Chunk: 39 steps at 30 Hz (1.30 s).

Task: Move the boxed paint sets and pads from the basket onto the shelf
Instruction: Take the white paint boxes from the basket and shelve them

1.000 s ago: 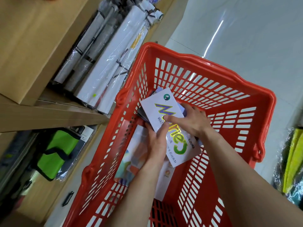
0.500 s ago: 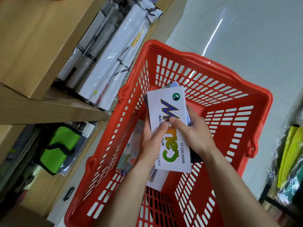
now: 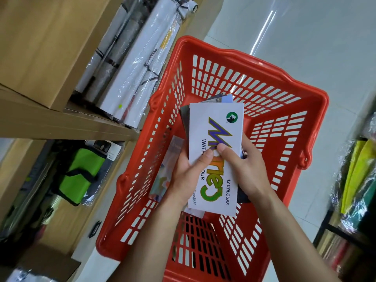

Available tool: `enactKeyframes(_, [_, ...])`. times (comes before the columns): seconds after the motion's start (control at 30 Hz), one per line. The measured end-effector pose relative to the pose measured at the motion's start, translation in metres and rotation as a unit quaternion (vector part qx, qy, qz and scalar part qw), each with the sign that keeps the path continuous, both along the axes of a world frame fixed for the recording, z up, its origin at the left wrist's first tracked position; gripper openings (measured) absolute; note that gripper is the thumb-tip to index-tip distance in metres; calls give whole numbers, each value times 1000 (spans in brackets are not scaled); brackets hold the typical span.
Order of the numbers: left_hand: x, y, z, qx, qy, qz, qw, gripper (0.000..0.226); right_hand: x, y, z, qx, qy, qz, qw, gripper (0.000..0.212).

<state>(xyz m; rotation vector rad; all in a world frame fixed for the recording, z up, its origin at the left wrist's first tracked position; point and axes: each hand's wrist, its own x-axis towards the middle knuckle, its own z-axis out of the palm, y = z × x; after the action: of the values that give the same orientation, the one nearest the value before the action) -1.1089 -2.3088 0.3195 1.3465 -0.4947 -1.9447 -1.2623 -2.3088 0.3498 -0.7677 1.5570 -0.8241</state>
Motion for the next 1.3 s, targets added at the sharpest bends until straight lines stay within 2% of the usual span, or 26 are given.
enactKeyframes(0.17, [3, 8, 24, -29, -37, -1, 999, 53, 9, 15, 23, -15, -21, -22, 999, 31])
enactKeyframes(0.4, [15, 21, 98, -59, -105, -10, 993, 67, 25, 42, 88, -73, -37, -24, 996, 47])
enactKeyframes(0.57, [35, 34, 171, -115, -70, -34, 990, 57, 46, 61, 155, -111, -35, -59, 991, 45])
enactKeyframes(0.77, [76, 68, 262, -168, -57, -62, 982, 63, 78, 98, 240, -133, -85, -100, 982, 38])
enactKeyframes(0.9, [102, 105, 319, -208, -35, -33, 977, 56, 109, 132, 291, -161, -123, -106, 973, 40])
enactKeyframes(1.07, [151, 162, 384, -240, 11, -3, 971, 63, 154, 174, 352, -206, -159, -72, 963, 41])
enactKeyframes(1.23, [206, 214, 453, -302, -20, 55, 951, 68, 209, 205, 406, -254, -183, -20, 950, 53])
enactKeyframes(1.3, [229, 233, 477, -312, -40, 96, 944, 72, 234, 215, 423, -267, -201, 3, 943, 49])
